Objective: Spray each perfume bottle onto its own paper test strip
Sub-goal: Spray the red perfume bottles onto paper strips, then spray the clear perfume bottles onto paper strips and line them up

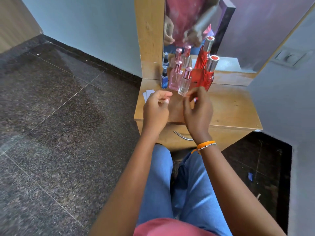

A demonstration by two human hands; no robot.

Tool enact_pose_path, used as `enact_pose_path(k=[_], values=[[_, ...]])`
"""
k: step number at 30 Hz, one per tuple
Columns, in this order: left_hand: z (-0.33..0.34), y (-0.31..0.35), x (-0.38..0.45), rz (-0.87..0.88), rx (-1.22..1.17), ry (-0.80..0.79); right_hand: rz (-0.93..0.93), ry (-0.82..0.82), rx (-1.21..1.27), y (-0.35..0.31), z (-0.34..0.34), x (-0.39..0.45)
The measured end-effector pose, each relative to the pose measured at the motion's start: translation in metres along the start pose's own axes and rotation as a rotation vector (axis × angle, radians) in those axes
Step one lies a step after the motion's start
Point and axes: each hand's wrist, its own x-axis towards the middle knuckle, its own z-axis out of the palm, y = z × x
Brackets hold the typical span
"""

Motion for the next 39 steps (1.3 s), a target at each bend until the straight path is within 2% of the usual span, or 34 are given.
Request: enact_pose_path(k=[4,8,11,19,32,37,39], values=[[-0.020,-0.023,0.007,-0.061,0.324,0.159,0.040,-0.297,-0.014,-0.013,0.029,0.004],[-0.027,-0.032,0.008,-0.136,0.462,0.098,0.124,-0.466,-0.080,-0.015,0.056,0.016],[-0.026,-0.035,0.007,-0.128,0.534,0.058,0.180,-0.519,-0.146,-0.014,0.067,0.019],[-0.024,-0.037,0.007,-0.125,0.584,0.056,0.353,-0.534,-0.084,-0.020,0.077,0.021],[-0.027,-0.033,0.009,-0.172,0.461,0.014,0.466,-0.466,0.329,-0.023,0.051,0.020],[-0.021,-0.023,0.001,-0.049,0.404,0.128,0.453,-0.373,0.366,-0.012,0.024,0.012],[-0.015,-0.017,-0.003,0.020,0.390,0.125,0.467,-0.336,0.347,-0.004,0.012,0.008]])
